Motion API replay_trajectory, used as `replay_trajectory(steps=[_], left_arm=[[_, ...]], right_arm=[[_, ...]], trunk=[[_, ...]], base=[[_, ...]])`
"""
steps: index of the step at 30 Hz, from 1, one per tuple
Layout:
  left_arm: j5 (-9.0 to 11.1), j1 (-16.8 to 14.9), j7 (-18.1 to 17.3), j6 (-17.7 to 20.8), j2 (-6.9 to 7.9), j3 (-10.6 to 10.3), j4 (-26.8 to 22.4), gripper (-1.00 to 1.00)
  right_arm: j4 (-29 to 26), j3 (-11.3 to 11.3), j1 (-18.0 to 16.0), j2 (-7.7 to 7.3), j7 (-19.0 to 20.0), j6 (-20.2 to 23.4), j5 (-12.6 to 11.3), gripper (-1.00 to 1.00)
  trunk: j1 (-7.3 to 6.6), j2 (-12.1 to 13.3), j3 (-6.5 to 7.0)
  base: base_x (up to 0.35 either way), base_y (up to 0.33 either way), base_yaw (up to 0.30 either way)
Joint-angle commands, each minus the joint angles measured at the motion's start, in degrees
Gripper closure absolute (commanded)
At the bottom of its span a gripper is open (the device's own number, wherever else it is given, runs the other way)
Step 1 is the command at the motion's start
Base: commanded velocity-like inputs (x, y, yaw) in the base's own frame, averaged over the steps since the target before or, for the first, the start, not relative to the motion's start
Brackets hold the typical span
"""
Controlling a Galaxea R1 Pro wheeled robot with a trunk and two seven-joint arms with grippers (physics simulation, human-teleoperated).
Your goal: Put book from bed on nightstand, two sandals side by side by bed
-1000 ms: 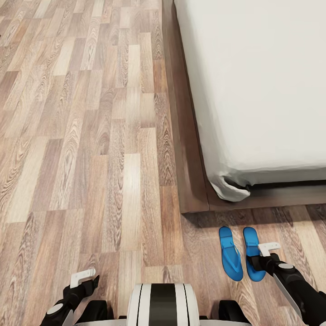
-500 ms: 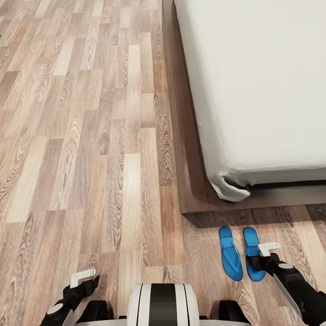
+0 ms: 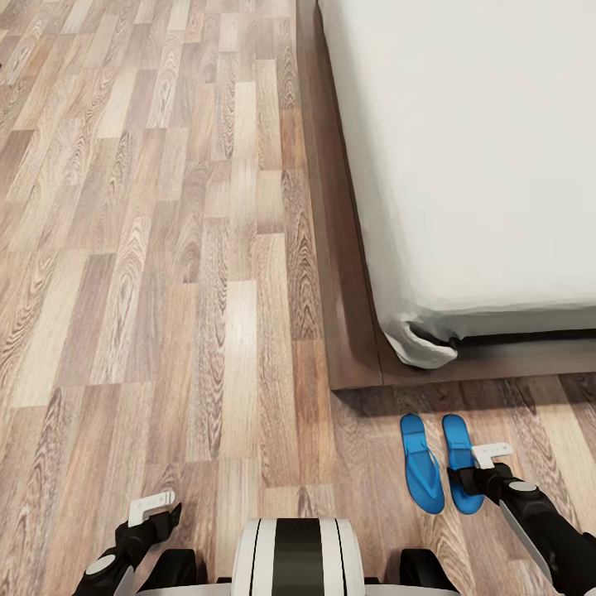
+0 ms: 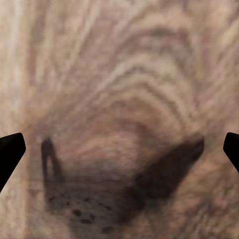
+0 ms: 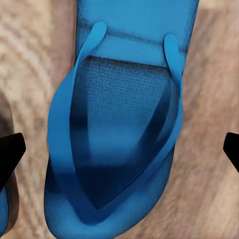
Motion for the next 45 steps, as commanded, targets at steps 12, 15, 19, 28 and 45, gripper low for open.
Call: replay_trajectory(steps=[12,15,19,28,45], left_arm=[[0.60,0.00,-0.28,0.15,-0.01,0.11,-0.04,-1.00],[0.60,0.00,-0.28,0.15,-0.01,0.11,-0.06,-1.00],[0.60,0.00,-0.28,0.20,-0.01,0.11,-0.10,-1.00],[0.60,0.00,-0.28,0.24,-0.01,0.11,-0.08,-1.00],[0.64,0.00,-0.30,0.36,-0.12,0.03,-0.02,-1.00]], right_arm=[[-0.08,0.19,-0.01,-0.07,-0.11,0.30,-0.58,-1.00],[-0.08,0.19,-0.01,-0.07,-0.11,0.29,-0.58,-1.00],[-0.08,0.19,-0.01,-0.07,-0.11,0.29,-0.58,-1.00],[-0.08,0.19,-0.01,-0.07,-0.11,0.29,-0.58,-1.00],[-1.19,-0.19,0.06,-0.29,0.53,0.31,-1.40,-1.00]], trunk=[[-0.01,-0.01,-0.03],[-0.03,0.00,0.19],[-0.14,0.06,1.08],[-0.37,0.18,3.07],[-0.81,0.40,6.84]], base=[[0.000,0.000,0.000],[0.000,0.000,0.000],[0.000,0.000,0.000],[0.000,0.000,0.000],[0.000,0.000,0.000]])
